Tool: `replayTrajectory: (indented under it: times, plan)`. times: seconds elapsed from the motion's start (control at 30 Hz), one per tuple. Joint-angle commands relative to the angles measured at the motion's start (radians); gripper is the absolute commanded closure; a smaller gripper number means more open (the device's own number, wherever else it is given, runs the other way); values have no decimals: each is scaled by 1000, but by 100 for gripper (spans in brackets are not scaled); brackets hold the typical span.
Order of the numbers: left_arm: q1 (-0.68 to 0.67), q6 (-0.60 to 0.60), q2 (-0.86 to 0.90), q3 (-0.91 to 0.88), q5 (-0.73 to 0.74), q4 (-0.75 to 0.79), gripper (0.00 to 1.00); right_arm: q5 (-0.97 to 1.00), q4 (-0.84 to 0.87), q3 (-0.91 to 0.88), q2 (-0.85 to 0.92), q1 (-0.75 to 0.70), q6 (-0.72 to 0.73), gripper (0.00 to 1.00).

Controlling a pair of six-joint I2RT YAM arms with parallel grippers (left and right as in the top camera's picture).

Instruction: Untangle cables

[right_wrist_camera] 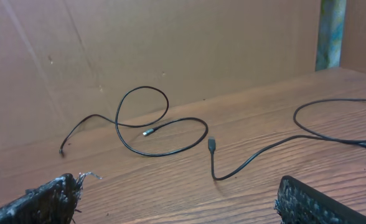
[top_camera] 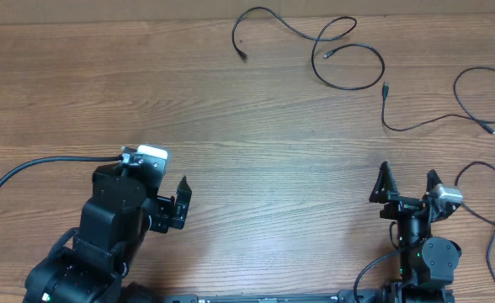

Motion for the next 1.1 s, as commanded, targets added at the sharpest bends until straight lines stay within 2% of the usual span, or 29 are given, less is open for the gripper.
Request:
replayTrajectory:
  times: [0.0,0.07,0.17,0.27,0.4,0.5,0.77,0.97,1.07]
  plan:
    - [57,71,-16,-6,-2,9,1,4,8,-11,-12,5,-8,0]
    - [134,102,-28,-14,51,37,1,4,8,-11,-12,5,-8,0]
    - [284,199,-69,-61,262,140,1,4,8,-11,-12,5,-8,0]
    - [398,270,-156,-191,486,311,0,4,8,-11,-12,5,-8,0]
    - [476,271,-291,-415,626,537,0,4,8,-11,-12,5,-8,0]
    - [499,271,-399,-605,665,705,0,4,8,-11,-12,5,-8,0]
    - [557,271,-584,-929,671,911,0,4,8,-11,-12,5,-8,0]
    - [558,271,-711,-1077,670,967,0,4,8,-11,-12,5,-8,0]
    - [558,285,-752,-1093,640,987,0,4,8,-11,-12,5,-8,0]
